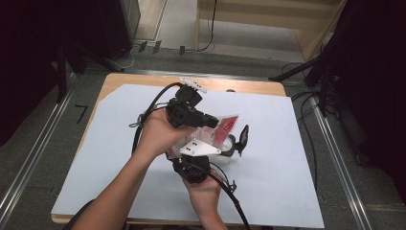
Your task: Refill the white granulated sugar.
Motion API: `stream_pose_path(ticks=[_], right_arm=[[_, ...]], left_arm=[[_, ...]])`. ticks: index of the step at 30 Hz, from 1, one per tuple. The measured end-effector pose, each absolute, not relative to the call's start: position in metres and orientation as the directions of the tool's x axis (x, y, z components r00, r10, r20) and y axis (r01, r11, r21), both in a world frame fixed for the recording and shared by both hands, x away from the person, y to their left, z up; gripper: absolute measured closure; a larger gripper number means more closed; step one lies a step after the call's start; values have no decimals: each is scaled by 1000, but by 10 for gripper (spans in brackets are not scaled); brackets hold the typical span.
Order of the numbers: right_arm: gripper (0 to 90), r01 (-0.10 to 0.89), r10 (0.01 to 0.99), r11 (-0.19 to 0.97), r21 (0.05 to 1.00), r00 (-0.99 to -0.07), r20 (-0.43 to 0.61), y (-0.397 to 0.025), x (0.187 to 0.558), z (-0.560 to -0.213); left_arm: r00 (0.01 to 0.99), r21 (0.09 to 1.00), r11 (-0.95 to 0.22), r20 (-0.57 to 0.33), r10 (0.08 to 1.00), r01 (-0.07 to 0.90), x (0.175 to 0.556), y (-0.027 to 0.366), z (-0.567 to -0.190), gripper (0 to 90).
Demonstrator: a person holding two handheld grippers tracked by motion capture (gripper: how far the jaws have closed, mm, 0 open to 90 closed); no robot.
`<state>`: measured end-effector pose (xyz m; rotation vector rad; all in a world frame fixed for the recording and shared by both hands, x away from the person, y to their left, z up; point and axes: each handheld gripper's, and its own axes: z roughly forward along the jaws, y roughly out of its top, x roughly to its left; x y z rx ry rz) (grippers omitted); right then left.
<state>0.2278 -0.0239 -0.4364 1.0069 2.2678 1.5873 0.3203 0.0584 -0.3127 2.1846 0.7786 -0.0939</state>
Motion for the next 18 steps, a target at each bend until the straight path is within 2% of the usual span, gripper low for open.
stream_pose_path(ticks=[9, 18], right_arm=[[737, 410, 599, 205, 889, -771, 218, -23, 226, -444], [707, 424, 585, 206, 882, -776, 237, -25, 226, -451]], left_arm=[[795, 649, -492, -318, 517, 580, 319, 69, -314, 854], [790, 637, -495, -329, 518, 591, 318, 78, -316, 864]])
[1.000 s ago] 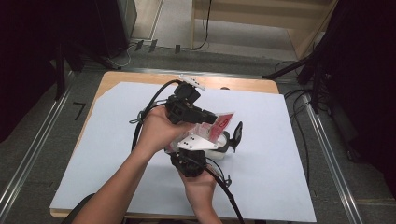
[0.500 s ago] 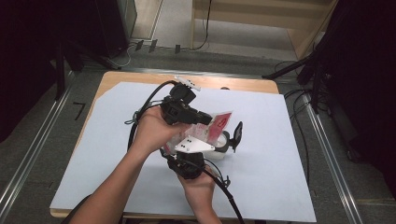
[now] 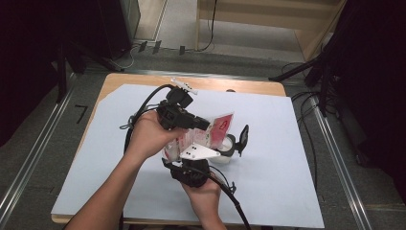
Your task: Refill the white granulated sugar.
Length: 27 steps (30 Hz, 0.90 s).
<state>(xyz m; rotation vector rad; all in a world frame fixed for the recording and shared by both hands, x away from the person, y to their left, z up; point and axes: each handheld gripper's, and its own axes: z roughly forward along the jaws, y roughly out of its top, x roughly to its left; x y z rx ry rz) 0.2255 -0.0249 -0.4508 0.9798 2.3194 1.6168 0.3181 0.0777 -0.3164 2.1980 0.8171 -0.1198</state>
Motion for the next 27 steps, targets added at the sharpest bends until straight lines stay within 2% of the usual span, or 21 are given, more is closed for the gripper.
stream_pose_path(ticks=[14, 27], right_arm=[[883, 436, 582, 209, 875, -775, 246, -30, 227, -458], [900, 448, 603, 200, 872, -757, 250, -37, 230, -463]], left_arm=[[788, 625, -504, -336, 516, 596, 316, 88, -319, 879], [783, 626, -491, -360, 507, 606, 315, 97, -325, 881]])
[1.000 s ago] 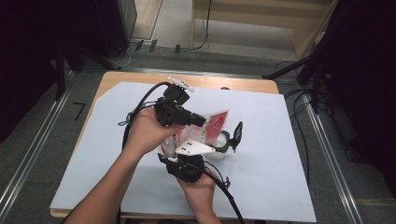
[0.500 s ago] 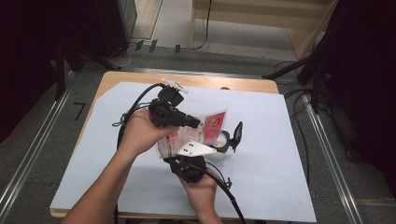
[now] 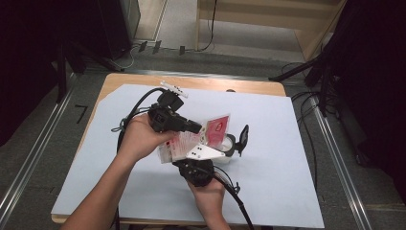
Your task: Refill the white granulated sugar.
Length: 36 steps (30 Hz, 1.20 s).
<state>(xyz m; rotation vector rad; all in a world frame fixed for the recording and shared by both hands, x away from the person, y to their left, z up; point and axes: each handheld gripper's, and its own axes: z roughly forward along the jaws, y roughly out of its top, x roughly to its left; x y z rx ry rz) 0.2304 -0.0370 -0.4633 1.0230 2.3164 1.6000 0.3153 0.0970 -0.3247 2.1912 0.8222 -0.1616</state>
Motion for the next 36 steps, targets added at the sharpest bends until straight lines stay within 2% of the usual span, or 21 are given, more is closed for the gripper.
stream_pose_path(ticks=[36], right_arm=[[900, 460, 652, 164, 872, -714, 255, -55, 237, -476]], left_arm=[[817, 682, -479, -328, 475, 553, 310, 109, -329, 900]])
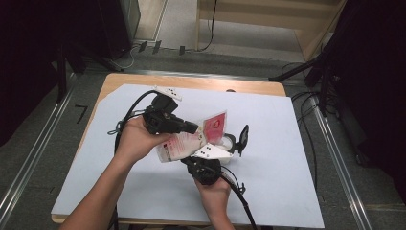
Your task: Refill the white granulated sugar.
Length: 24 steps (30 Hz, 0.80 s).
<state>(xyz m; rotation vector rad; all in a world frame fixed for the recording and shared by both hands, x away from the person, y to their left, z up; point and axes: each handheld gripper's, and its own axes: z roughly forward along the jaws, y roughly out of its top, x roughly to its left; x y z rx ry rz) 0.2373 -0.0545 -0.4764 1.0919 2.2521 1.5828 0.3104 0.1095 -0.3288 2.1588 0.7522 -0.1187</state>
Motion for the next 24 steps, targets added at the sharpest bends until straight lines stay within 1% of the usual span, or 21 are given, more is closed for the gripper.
stream_pose_path(ticks=[4, 10, 11, 13, 17, 24], right_arm=[[900, 458, 657, 164, 873, -712, 250, -56, 239, -478], [900, 464, 671, 136, 875, -693, 264, -60, 243, -476], [900, 467, 678, 108, 877, -680, 279, -62, 245, -474], [900, 467, 680, 88, 880, -674, 289, -64, 247, -472], [900, 470, 686, 75, 880, -665, 296, -65, 249, -469], [900, 463, 690, 86, 882, -667, 282, -64, 250, -467]], left_arm=[[815, 690, -463, -345, 466, 556, 310, 113, -325, 900], [819, 709, -442, -352, 454, 550, 307, 116, -320, 900], [819, 712, -438, -354, 451, 549, 306, 117, -320, 900], [823, 715, -439, -351, 448, 544, 305, 118, -321, 900], [822, 721, -429, -354, 446, 544, 304, 122, -322, 900], [809, 719, -407, -378, 450, 563, 301, 135, -327, 900]])
